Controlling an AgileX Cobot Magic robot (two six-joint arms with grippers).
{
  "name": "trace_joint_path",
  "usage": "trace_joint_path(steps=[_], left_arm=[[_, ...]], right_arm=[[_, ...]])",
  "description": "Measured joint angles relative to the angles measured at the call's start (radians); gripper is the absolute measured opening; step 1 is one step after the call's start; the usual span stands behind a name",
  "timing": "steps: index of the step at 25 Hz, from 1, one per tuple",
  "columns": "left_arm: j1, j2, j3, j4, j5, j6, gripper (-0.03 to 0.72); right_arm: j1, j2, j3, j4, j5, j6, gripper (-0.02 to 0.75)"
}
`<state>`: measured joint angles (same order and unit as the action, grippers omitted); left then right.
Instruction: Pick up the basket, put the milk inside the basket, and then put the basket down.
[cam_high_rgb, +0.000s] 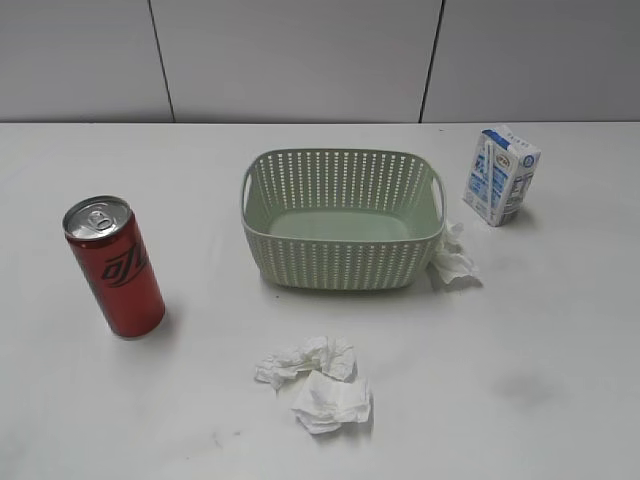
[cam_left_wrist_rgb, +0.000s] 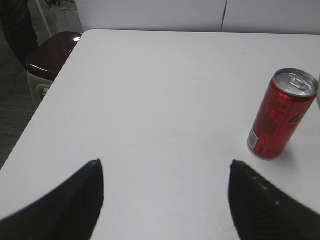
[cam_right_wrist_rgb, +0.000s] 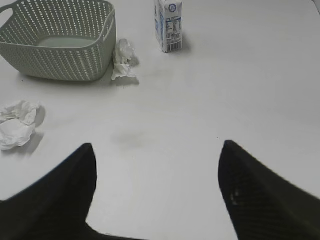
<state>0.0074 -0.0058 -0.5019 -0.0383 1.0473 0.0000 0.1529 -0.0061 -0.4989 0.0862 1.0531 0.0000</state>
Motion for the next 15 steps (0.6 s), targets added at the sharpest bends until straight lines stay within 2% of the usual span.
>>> trace_joint_path(steps=[15], left_arm=[[0.000,0.000,0.000,0.000,0.000,0.000,0.592]], right_arm=[[0.000,0.000,0.000,0.000,0.000,0.000,0.572]])
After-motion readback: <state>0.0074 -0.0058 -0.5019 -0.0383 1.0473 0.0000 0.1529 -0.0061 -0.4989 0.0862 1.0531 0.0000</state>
